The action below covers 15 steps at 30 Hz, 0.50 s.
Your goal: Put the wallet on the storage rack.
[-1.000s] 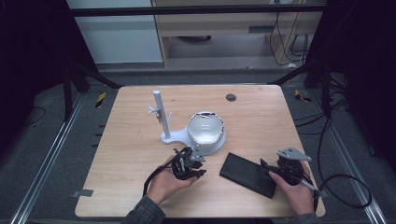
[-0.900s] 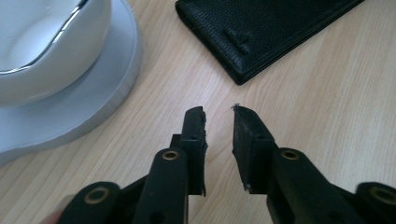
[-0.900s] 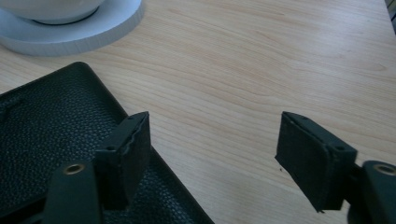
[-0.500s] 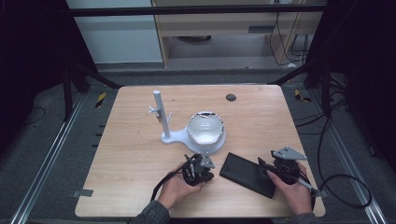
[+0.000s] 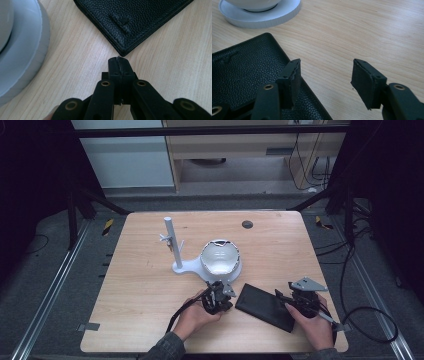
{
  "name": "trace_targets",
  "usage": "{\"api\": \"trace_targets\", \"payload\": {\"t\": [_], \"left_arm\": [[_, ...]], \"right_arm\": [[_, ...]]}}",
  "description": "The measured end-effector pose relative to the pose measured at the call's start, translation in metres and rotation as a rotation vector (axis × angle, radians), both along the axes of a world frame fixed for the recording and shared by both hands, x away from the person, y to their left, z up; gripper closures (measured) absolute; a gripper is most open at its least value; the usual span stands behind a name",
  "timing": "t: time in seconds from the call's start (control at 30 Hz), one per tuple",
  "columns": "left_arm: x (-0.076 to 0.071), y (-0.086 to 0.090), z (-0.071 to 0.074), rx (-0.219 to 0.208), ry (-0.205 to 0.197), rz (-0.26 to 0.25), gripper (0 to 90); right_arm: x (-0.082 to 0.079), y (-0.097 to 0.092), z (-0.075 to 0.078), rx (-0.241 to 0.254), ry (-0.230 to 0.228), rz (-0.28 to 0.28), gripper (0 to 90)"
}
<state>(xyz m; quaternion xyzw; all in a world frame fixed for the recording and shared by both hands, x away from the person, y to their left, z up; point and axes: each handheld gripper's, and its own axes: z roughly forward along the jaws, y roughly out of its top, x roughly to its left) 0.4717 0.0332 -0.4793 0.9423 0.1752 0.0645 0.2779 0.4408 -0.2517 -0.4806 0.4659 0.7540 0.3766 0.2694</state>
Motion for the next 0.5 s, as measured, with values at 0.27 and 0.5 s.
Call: {"api": "trace_targets", "payload": {"t": [0.27,0.5], "left_arm": [[0.0040,-0.0045,-0.0019,0.002,-0.004,-0.006,89.8],[0.0036,-0.0052,-0.0021,-0.003,0.000,-0.009,89.8]], "right_arm": [[-0.0005,-0.0014,0.0012,0.010,-0.004,0.004,38.2],[-0.0011,-0.0016,0.0022,0.013,-0.009,0.005,37.9]]}}
